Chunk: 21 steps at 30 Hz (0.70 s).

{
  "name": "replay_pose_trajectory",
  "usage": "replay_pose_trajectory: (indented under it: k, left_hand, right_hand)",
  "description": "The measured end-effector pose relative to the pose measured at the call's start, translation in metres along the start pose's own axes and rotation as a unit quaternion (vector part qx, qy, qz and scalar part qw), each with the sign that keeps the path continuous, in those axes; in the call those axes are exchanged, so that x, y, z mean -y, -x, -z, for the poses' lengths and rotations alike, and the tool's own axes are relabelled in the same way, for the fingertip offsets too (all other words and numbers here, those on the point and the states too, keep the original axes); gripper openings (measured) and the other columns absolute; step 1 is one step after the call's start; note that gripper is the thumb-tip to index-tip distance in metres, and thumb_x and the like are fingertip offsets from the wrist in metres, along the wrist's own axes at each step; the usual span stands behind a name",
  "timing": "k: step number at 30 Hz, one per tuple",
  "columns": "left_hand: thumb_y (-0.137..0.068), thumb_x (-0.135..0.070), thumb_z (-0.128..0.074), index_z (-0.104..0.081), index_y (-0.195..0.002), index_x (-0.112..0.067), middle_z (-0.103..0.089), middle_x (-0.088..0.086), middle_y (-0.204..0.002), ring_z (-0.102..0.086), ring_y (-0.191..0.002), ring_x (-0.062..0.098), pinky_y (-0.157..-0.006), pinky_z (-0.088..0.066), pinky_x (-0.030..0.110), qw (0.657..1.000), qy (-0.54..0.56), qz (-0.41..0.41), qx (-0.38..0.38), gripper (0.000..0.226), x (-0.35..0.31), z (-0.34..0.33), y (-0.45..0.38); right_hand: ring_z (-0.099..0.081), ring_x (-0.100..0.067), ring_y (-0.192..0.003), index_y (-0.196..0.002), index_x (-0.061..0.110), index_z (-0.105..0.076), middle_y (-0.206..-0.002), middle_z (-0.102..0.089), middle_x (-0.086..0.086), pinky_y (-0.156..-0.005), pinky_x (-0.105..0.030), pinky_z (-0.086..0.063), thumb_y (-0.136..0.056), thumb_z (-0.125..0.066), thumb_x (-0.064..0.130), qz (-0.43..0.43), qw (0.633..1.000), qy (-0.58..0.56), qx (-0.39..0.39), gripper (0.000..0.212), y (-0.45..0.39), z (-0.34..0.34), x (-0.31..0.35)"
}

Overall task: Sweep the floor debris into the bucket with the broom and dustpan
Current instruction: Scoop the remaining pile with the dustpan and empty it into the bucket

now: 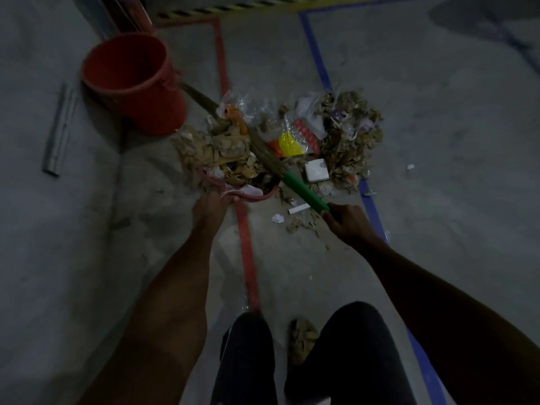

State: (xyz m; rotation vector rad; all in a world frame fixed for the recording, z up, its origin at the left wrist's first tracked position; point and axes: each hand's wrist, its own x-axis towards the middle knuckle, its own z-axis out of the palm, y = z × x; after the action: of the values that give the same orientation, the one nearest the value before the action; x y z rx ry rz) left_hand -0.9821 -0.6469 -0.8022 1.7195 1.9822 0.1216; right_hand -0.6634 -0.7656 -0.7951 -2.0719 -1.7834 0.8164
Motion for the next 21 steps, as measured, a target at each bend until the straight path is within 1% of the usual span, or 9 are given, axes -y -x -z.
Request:
replay_pose_trajectory:
  k: [2,4,6,8,11,14,17,21]
  left_hand:
    - [-0.093,-0.055,-0.054,-0.058,-0.121,0.0,-0.057,0.024,-0.127,-0.054,-0.117,0.041,-0.097,-0.043,0.046,1.0,-0.009,-0.001,-0.002,0.061,-0.015,0.037,0.02]
    - [-0.095,-0.05,-0.055,-0.057,-0.122,0.001,-0.057,0.024,-0.127,-0.055,-0.117,0.041,-0.095,-0.043,0.045,1.0,-0.018,-0.005,-0.011,0.057,-0.031,0.075,0.04]
    - [-0.095,-0.046,-0.057,-0.056,-0.123,0.001,-0.059,0.024,-0.124,-0.056,-0.115,0.041,-0.094,-0.044,0.045,1.0,-0.014,-0.011,-0.02,0.055,-0.047,0.112,0.06]
    - [-0.097,-0.044,-0.055,-0.056,-0.123,0.0,-0.059,0.024,-0.122,-0.057,-0.113,0.041,-0.093,-0.044,0.044,0.999,-0.028,-0.011,-0.023,0.051,-0.057,0.142,0.077]
    - [-0.097,-0.045,-0.054,-0.058,-0.119,-0.002,-0.063,0.023,-0.116,-0.061,-0.106,0.039,-0.089,-0.047,0.044,0.998,-0.041,-0.015,-0.034,0.049,-0.065,0.184,0.095]
    - [-0.096,-0.048,-0.054,-0.059,-0.117,-0.004,-0.064,0.02,-0.113,-0.062,-0.103,0.036,-0.087,-0.049,0.043,0.998,-0.045,-0.017,-0.042,0.05,-0.069,0.222,0.107]
    - [-0.095,-0.051,-0.054,-0.059,-0.12,-0.004,-0.063,0.019,-0.115,-0.06,-0.106,0.037,-0.088,-0.047,0.043,0.999,-0.024,-0.005,-0.044,0.053,-0.071,0.257,0.108]
    - [-0.096,-0.05,-0.056,-0.059,-0.117,-0.003,-0.063,0.021,-0.113,-0.06,-0.105,0.039,-0.086,-0.047,0.043,0.998,-0.013,0.017,-0.058,0.051,-0.064,0.296,0.092]
  right_hand:
    - [-0.048,-0.006,-0.047,-0.088,0.022,-0.061,-0.057,-0.048,0.01,-0.047,-0.024,-0.027,-0.103,-0.053,0.031,-0.01,1.0,-0.015,0.006,0.02,0.016,0.028,0.027]
    - [-0.049,-0.008,-0.048,-0.092,0.017,-0.065,-0.058,-0.051,0.008,-0.046,-0.024,-0.028,-0.103,-0.053,0.032,-0.018,0.999,-0.029,0.009,0.023,0.028,0.056,0.052]
    - [-0.052,-0.013,-0.049,-0.098,0.016,-0.068,-0.061,-0.055,0.002,-0.046,-0.027,-0.037,-0.103,-0.052,0.035,-0.02,0.999,-0.043,0.013,0.026,0.039,0.083,0.076]
    - [-0.055,-0.015,-0.048,-0.103,0.016,-0.069,-0.062,-0.059,-0.001,-0.048,-0.036,-0.048,-0.103,-0.051,0.037,-0.016,0.998,-0.055,0.011,0.027,0.052,0.105,0.097]
    - [-0.06,-0.018,-0.048,-0.113,0.016,-0.07,-0.063,-0.063,-0.004,-0.051,-0.044,-0.055,-0.104,-0.051,0.038,-0.02,0.997,-0.08,0.01,0.03,0.072,0.141,0.13]
    - [-0.063,-0.023,-0.053,-0.119,0.012,-0.07,-0.067,-0.066,-0.009,-0.054,-0.048,-0.057,-0.104,-0.051,0.038,-0.022,0.995,-0.091,0.022,0.035,0.083,0.168,0.162]
    - [-0.063,-0.026,-0.055,-0.116,0.011,-0.071,-0.068,-0.067,-0.011,-0.056,-0.05,-0.056,-0.104,-0.051,0.037,-0.015,0.995,-0.096,0.025,0.035,0.078,0.189,0.195]
    - [-0.063,-0.03,-0.055,-0.113,0.01,-0.071,-0.068,-0.066,-0.015,-0.055,-0.048,-0.055,-0.104,-0.051,0.036,-0.001,0.996,-0.088,0.031,0.034,0.052,0.205,0.24]
